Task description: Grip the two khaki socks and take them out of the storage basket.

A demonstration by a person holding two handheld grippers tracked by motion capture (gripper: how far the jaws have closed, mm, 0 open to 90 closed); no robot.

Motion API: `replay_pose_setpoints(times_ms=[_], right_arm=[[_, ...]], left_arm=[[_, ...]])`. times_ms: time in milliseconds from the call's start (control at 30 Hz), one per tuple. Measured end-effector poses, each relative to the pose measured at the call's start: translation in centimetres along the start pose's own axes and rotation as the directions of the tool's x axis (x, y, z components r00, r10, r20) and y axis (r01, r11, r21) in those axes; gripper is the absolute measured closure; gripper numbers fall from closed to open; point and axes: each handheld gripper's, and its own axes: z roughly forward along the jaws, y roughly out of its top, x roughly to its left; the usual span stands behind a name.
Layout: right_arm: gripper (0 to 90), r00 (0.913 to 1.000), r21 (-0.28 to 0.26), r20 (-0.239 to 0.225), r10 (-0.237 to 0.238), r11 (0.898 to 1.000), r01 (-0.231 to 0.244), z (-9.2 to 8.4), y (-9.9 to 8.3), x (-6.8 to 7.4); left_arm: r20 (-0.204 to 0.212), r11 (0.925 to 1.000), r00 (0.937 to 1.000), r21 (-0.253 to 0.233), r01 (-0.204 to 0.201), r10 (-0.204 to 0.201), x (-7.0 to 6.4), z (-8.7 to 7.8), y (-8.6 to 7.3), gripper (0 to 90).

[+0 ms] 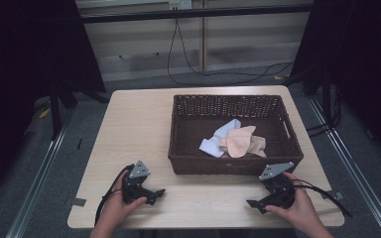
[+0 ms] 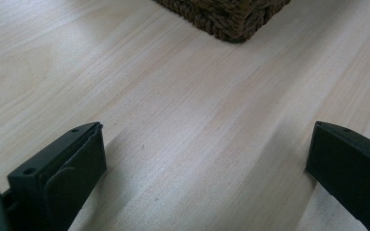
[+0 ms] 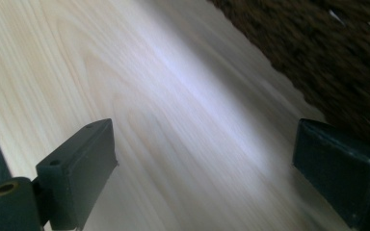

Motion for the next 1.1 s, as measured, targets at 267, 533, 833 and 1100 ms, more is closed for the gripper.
replay_pose_setpoints(times_ms=[267,533,833,1100], right_arm=[[7.4,0.9929,0.202,-0.026,-0.116,0.972,0.119,-2.0,3.4,1.4],[7.7,0.9883,0.319,-0.053,-0.143,0.935,0.153,-2.3,5.5,2.0],[8.5,0.9855,0.326,-0.073,-0.154,0.93,0.169,-3.7,7.3,1.9],[9.1,0.9862,0.329,-0.079,-0.146,0.93,0.164,-5.6,9.5,1.8]], left_arm=[[0.0,1.0,1.0,0.0,0.0,0.0,0.0,0.0,0.0,0.0],[0.0,1.0,1.0,0.0,0.0,0.0,0.0,0.0,0.0,0.0],[0.001,1.0,1.0,0.001,-0.002,0.002,0.0,0.0,0.0,0.0],[0.001,1.0,1.0,0.001,-0.002,0.002,0.0,0.0,0.0,0.0]])
